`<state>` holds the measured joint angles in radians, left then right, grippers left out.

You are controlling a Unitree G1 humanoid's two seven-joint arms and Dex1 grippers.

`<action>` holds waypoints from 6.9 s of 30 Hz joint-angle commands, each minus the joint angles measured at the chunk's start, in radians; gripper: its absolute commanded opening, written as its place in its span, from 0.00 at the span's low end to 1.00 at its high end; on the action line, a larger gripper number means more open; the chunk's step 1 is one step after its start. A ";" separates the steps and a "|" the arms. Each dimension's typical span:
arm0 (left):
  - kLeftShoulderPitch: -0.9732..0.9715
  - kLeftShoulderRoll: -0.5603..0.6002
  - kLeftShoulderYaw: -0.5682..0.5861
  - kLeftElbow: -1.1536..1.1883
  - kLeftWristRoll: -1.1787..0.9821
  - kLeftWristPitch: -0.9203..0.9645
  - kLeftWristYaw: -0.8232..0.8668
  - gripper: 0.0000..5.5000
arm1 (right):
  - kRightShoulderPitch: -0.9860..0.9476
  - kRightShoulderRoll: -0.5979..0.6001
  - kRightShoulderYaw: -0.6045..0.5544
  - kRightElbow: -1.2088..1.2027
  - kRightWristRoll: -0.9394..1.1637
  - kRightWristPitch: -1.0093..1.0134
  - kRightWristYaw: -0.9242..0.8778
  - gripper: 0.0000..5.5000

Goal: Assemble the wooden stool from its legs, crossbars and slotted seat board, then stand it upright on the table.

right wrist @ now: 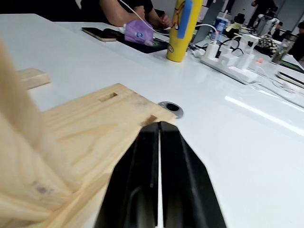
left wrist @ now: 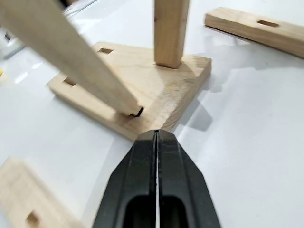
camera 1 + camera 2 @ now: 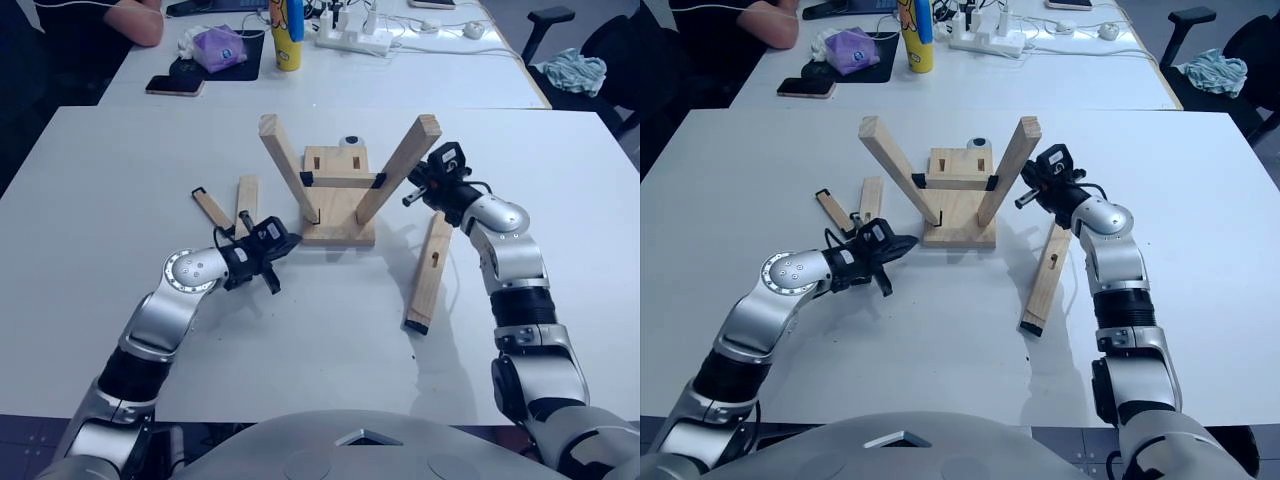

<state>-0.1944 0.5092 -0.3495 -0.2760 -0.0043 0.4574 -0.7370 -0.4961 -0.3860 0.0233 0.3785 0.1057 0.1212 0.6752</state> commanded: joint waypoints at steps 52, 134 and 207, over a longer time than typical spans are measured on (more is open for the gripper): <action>-0.007 0.058 0.143 0.045 0.220 -0.116 0.091 0.00 | -0.186 -0.142 0.194 0.342 -0.293 -0.221 0.058 0.00; -0.128 -0.165 0.117 0.246 0.318 -0.036 0.209 0.00 | 0.195 -0.295 0.073 -0.808 0.086 0.722 0.373 0.00; 0.051 -0.179 0.228 0.005 0.200 0.005 0.368 0.00 | -0.026 -0.384 0.155 -0.356 -0.140 0.330 0.352 0.00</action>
<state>-0.1667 0.3478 -0.1840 -0.2514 0.2301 0.4811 -0.4020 -0.5303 -0.7428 0.2369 0.0837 -0.0674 0.3823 1.0396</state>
